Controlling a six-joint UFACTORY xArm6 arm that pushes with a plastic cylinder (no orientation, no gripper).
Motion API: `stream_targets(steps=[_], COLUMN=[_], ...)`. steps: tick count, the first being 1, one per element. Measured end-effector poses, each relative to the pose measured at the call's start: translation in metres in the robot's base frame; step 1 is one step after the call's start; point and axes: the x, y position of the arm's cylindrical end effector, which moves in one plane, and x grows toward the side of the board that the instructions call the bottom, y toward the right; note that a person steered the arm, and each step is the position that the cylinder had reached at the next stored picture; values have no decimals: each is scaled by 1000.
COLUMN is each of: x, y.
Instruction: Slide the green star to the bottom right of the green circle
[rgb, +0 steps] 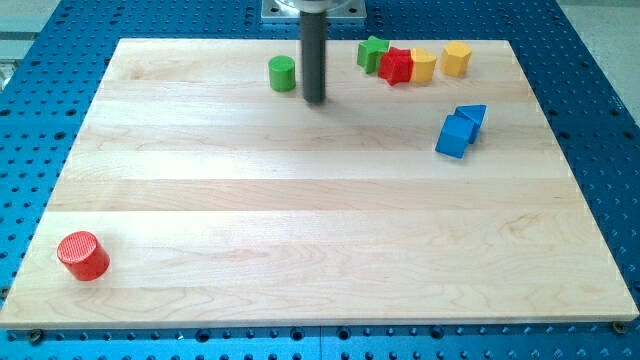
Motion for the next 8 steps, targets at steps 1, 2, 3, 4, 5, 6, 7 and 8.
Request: stream_targets(steps=[1, 2, 3, 4, 5, 6, 7, 8], x=[20, -8, -59, -132, -130, -114, -106, -111], y=[131, 289, 321, 236, 120, 34, 21, 56])
